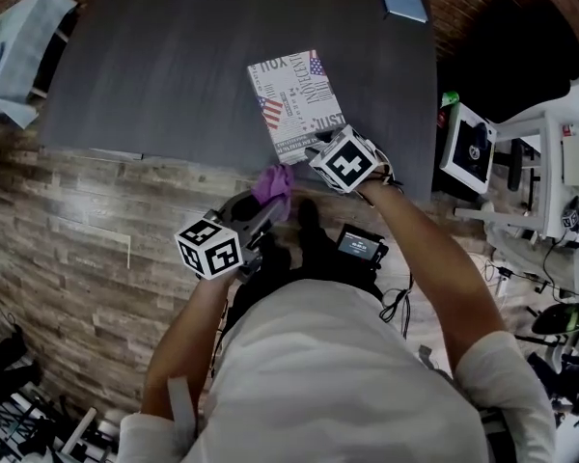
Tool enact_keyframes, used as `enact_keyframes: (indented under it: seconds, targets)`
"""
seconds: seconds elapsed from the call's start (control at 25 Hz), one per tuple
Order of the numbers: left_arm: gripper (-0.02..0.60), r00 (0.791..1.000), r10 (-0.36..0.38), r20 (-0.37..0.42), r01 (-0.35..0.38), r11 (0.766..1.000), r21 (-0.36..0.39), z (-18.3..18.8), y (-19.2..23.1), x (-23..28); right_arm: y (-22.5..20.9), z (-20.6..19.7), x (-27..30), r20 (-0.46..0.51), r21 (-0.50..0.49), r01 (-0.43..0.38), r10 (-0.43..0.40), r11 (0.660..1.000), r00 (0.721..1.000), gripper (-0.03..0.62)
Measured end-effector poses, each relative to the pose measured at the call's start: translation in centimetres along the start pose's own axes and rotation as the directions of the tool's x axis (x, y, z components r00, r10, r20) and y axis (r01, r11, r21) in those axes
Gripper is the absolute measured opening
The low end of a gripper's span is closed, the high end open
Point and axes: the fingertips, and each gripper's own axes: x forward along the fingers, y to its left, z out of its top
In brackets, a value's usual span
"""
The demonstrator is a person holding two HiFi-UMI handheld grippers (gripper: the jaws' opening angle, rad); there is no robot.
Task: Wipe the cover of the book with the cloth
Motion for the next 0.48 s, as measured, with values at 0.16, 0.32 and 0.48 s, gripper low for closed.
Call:
enact_keyframes:
  seconds: [0.16,0.32,0.48]
  targets:
    - [0.109,0.999,0.014,0.045,-0.014,1.0,-0.009,0.8,-0.5,-1.4,-0.3,-0.3,-2.1,0.073,0.096,0.007,-0.014,0.995,0.997,0.15]
    - [0.109,0.995,0.031,0.093,-0.025,0.998,-0.065,1.6,-0.7,-3.0,0.0,-0.2,-4.0,0.14,0.149,0.006,-0.027,0.989,0.99,0.149]
    - [0.109,0.99,0.033,0.138,-0.022,0.997,-0.079,2.6,-1.4,-4.5,0.7,0.1,-6.1,0.215,0.201,-0.007,-0.037,0.98,0.976,0.146]
